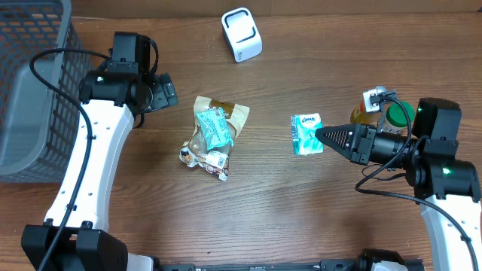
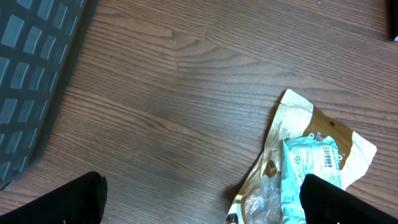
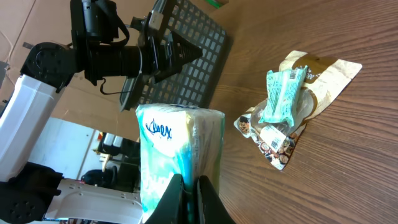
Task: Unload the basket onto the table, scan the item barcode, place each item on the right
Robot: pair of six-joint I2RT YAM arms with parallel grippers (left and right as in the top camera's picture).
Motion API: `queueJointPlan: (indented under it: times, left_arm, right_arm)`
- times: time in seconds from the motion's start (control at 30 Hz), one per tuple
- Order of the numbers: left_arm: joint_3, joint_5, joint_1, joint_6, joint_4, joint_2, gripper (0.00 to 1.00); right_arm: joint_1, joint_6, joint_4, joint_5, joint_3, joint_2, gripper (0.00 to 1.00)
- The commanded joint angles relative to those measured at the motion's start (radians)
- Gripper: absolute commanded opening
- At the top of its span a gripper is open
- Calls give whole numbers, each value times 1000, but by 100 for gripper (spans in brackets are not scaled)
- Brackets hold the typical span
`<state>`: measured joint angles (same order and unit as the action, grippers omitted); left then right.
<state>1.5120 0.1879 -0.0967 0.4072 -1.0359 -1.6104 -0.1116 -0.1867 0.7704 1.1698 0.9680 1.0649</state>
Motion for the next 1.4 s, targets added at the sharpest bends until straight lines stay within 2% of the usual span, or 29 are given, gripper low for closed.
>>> queueJointPlan:
  times: [0.0, 0.63, 0.9, 1.1, 1.2, 1.37]
  left_arm:
    - [10, 3, -3, -26, 0, 1, 100]
    - [10, 3, -3, -26, 0, 1, 100]
    - [10, 3, -3, -26, 0, 1, 100]
    - [10, 3, -3, -26, 0, 1, 100]
    - [10, 3, -3, -26, 0, 1, 100]
    - [10, 3, -3, -26, 0, 1, 100]
  right_arm:
    - [0, 0, -5, -3, 0, -8, 4]
    - [0, 0, -7, -31, 0, -8, 4]
    - [0, 0, -5, -283, 0, 15, 4]
    - [13, 8, -31, -299, 0, 122, 4]
    - [53, 6, -58, -351, 10, 171, 4]
    - [180, -31, -31, -586, 136, 221, 3]
